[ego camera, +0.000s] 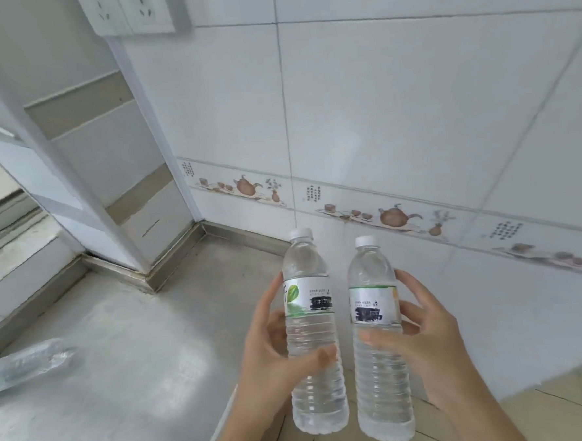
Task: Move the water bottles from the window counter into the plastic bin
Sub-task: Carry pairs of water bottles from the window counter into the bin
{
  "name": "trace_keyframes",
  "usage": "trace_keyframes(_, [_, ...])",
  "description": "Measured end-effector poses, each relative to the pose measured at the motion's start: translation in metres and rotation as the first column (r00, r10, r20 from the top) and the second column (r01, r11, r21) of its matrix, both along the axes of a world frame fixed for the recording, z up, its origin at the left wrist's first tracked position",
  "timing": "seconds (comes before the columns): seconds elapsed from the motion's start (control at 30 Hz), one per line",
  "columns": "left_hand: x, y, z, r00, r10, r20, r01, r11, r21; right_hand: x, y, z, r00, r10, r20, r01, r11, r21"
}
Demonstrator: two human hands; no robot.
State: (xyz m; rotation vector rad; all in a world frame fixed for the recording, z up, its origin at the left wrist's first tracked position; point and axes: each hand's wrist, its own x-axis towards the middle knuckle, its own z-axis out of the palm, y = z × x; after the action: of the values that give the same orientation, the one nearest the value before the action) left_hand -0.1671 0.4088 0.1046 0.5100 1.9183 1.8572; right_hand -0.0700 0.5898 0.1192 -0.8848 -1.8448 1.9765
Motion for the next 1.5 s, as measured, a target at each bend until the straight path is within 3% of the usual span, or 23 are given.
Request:
trace_keyframes(0.3, [0.066,0.127,0.006,0.936,-0.347,-0.054,0.347,0.938,-0.014,0.131,0.086,0.012,0.939,-0.339,-0.066,0.338,0.941,-0.016])
trace_keyframes(0.7, [0.122,0.280,0.007,0.645,-0.760,-0.080,0.758,0.649,-0.055,0.226,0.156,0.014,0.652,-0.754,-0.076,0.756,0.654,-0.007])
trace_keyframes(1.03, [0.159,0.387,0.009,0.393,-0.915,-0.087,0.917,0.397,-0.031,0.268,0.205,0.031,0.424,-0.902,-0.079,0.905,0.418,0.081])
trace_keyframes(1.33, [0.251,0.475,0.004,0.285,-0.954,-0.095,0.958,0.287,-0.013,0.351,0.259,0.030,0.253,-0.965,-0.070,0.962,0.243,0.122])
trace_keyframes(1.5, [0.324,0.540,0.001,0.312,-0.944,-0.105,0.950,0.313,0.005,0.421,0.319,0.028,0.254,-0.964,-0.081,0.961,0.242,0.135])
